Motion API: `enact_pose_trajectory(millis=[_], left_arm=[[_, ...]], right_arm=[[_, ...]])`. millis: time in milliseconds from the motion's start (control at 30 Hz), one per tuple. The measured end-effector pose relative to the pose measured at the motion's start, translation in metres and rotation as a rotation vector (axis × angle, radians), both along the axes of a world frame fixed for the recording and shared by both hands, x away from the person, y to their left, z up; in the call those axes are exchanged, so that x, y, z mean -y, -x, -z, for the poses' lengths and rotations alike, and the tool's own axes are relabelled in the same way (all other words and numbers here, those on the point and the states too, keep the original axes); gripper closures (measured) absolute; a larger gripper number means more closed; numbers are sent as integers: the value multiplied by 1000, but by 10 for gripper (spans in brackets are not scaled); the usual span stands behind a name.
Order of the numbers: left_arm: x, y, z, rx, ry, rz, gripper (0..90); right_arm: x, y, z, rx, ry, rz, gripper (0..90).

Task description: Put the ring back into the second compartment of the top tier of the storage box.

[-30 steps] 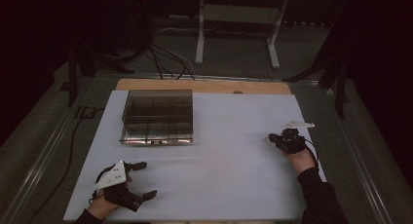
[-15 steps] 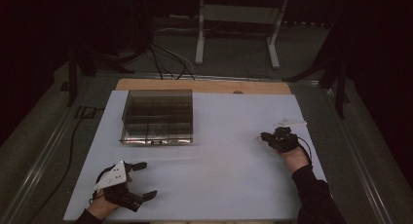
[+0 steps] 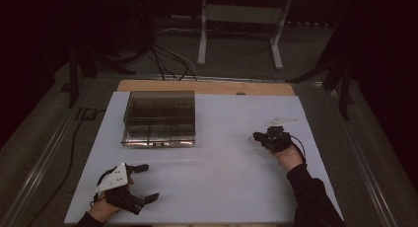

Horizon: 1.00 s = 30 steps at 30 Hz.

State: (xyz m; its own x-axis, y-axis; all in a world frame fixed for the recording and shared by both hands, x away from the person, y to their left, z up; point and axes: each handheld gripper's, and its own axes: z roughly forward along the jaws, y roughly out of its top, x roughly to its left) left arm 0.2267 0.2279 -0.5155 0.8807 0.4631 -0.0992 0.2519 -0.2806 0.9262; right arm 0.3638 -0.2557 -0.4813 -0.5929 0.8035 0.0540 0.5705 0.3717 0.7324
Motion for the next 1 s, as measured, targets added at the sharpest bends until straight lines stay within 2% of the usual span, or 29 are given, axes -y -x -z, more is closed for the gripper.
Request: enact_pose_trajectory(millis=[733,1000], left_arm=[[0,0,0,3,-1,4,7],[0,0,0,3,1,3,8]], right_arm=[[-39,-4,-17,20,0,-83,870],[-50,-5,-28,34,-19,-105,870]])
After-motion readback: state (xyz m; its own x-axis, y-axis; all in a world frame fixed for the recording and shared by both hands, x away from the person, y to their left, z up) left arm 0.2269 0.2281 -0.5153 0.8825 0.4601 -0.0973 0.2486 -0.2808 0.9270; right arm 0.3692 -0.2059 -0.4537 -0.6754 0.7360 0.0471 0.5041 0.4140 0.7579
